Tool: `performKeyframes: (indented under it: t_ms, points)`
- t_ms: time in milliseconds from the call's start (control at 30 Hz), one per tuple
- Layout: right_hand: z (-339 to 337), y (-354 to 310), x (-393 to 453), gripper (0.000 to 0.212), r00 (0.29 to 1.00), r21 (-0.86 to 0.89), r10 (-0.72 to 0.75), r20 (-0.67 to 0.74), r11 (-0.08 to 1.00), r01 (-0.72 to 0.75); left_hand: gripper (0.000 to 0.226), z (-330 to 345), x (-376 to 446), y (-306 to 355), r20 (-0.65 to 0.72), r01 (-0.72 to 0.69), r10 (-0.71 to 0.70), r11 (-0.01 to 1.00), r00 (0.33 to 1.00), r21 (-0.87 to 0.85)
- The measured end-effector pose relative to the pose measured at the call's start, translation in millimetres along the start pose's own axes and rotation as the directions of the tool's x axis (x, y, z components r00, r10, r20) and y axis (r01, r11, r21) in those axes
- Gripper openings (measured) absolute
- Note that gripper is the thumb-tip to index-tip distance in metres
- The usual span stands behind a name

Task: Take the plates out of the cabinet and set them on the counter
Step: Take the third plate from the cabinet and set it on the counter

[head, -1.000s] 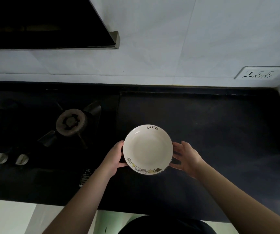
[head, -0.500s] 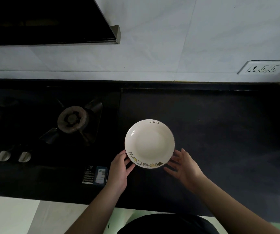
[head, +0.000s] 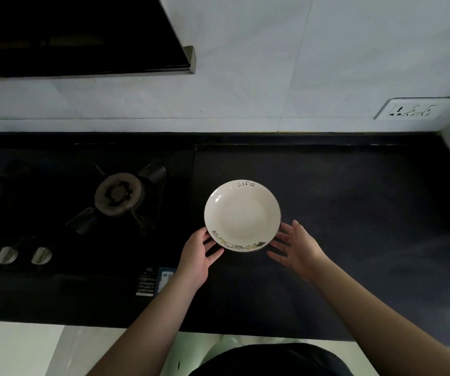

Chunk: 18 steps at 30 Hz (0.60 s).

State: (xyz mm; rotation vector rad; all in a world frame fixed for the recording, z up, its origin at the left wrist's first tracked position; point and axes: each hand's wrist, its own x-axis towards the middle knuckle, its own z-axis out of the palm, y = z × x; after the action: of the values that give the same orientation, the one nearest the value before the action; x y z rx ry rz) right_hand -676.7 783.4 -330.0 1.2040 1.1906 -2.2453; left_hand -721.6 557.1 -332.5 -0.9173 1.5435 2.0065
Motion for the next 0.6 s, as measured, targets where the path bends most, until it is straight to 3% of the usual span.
performKeyframes:
  t_ms: [100,200,367,467,600]
  points:
    - [-7,2,-7,0.051,1.0,-0.037,-0.009,-0.014,0.999,0.009,0.037,-8,2,1,-0.016,-0.004,0.006,0.994,1.0,0.11]
    - [-14,7,-20,0.044,0.999,-0.166,-0.012,-0.034,0.986,0.007,0.039,-22,3,4,0.009,-0.11,0.115,0.926,0.993,0.36]
    - [-23,23,-47,0.034,1.0,-0.511,-0.018,0.003,0.859,0.017,0.038,-47,-11,-11,0.232,-0.337,0.25,0.579,0.94,0.743]
    - [-21,33,-62,0.034,0.99,-0.759,-0.118,0.077,0.637,0.135,0.042,-48,-29,-19,0.364,-0.469,0.332,0.331,0.87,0.819]
    - [-26,36,-78,0.049,0.929,-0.937,-0.294,0.226,0.195,0.29,0.056,-46,-58,-28,0.485,-0.536,0.414,0.006,0.77,0.844]
